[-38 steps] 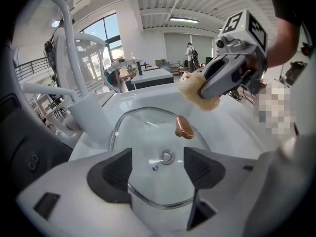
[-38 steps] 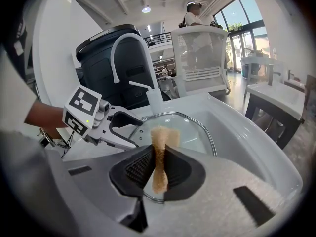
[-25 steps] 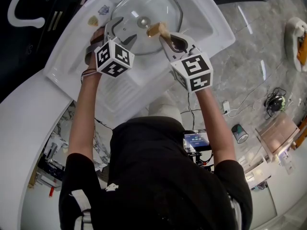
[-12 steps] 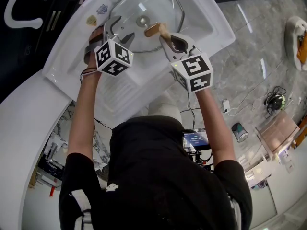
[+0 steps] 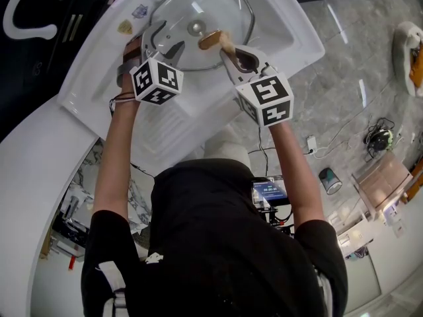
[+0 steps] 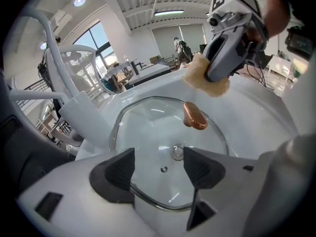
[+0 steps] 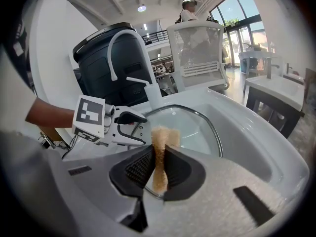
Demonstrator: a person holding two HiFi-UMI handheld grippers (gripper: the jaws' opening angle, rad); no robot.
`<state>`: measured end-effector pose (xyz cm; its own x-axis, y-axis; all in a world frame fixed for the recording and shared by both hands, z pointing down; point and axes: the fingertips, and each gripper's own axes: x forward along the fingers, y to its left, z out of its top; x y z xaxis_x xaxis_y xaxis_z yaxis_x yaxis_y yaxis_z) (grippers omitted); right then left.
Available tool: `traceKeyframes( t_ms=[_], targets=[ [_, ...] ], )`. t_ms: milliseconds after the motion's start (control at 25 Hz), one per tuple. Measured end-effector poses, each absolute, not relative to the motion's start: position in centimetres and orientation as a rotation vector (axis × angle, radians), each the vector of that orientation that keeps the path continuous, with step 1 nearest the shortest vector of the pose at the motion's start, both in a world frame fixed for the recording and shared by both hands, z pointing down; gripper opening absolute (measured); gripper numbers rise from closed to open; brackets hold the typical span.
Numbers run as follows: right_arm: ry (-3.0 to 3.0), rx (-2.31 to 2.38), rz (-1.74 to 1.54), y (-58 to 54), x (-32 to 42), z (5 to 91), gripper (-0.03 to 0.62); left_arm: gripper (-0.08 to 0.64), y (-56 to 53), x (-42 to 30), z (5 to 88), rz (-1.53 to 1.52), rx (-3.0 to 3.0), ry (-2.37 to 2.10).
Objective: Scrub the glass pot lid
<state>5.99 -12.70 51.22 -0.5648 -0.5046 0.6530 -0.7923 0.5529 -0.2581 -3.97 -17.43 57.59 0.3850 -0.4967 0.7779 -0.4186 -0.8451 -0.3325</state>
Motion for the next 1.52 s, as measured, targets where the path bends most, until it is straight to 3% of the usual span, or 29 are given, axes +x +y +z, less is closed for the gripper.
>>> traceKeyframes(
  t_ms=[960,1520],
  targets=[
    [-2.251,1.044,0.724,-13.5,6.8,51.6,0.031,0.298,-17.4,-4.1,57.7,-1.400,-2.569,0.857],
    [-2.181,0.958,0.556,-17.9,8.2,51.3,0.031,0.298,-17.3,-4.0,57.6,-1.386,-2.571,0.864]
  ],
)
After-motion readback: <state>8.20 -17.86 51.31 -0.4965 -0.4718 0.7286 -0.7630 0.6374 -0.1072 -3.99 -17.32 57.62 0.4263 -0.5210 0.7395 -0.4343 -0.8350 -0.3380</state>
